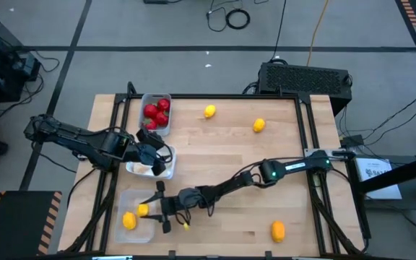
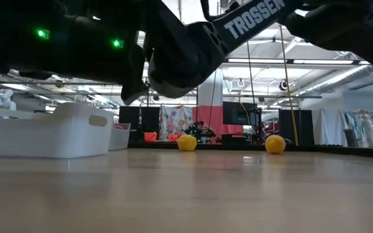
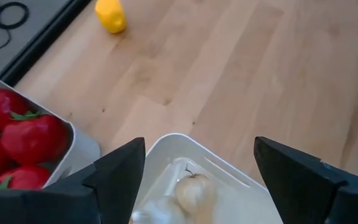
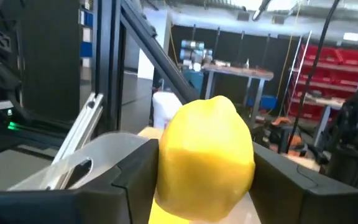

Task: Sort produce into baskets
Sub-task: Put the yellow lemon into the transparent bin

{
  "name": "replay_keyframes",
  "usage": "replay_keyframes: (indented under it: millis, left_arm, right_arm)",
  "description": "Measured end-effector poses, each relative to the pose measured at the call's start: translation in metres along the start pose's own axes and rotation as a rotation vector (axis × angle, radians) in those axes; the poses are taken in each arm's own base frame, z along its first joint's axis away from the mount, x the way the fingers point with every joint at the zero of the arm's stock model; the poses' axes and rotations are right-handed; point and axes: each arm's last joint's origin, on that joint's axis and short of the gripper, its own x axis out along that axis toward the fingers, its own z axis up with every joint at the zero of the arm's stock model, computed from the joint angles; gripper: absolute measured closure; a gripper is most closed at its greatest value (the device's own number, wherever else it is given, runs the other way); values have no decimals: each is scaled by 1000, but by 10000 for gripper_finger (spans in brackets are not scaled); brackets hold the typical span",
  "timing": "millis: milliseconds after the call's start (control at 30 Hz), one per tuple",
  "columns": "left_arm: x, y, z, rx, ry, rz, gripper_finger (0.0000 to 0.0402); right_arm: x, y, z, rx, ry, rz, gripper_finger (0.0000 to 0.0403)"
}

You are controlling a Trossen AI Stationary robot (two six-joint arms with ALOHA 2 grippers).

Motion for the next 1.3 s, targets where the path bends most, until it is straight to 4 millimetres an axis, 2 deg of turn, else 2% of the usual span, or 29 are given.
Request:
replay_keyframes:
  millis: [333, 467, 533, 600, 700, 767, 967, 1067, 1167, 1300]
  left_arm:
    - [0, 0, 0, 16, 9, -16, 94]
    - [0, -1, 0, 13, 13, -22, 94]
    - [0, -1, 0, 7, 11, -23, 94]
    - [0, -1, 1, 1, 3, -25, 94]
    - [4, 2, 5, -21, -12, -14, 94]
    - [6, 6, 8, -31, -20, 0, 94]
    - [12, 18, 14, -79, -22, 30, 94]
    - [14, 21, 18, -80, -40, 36, 94]
    - [22, 20, 27, -61, -90, 30, 94]
    - [49, 19, 43, -40, -143, 9, 94]
  right_arm:
    - [1, -1, 1, 17, 92, -20, 114]
    - [1, -3, 1, 4, 221, -7, 93]
    - [-1, -4, 13, -69, 363, 19, 87]
    - [-6, -7, 35, -144, 496, 39, 85]
    - [-13, -14, 67, -172, 601, 64, 88]
    - [-16, -17, 78, -197, 630, 75, 91]
    - [-29, -27, 103, -245, 734, 106, 98]
    - [-44, -38, 114, -221, 891, 112, 100]
    - [-65, -54, 114, -176, 1111, 99, 101]
    - [-88, -67, 122, -108, 1314, 59, 101]
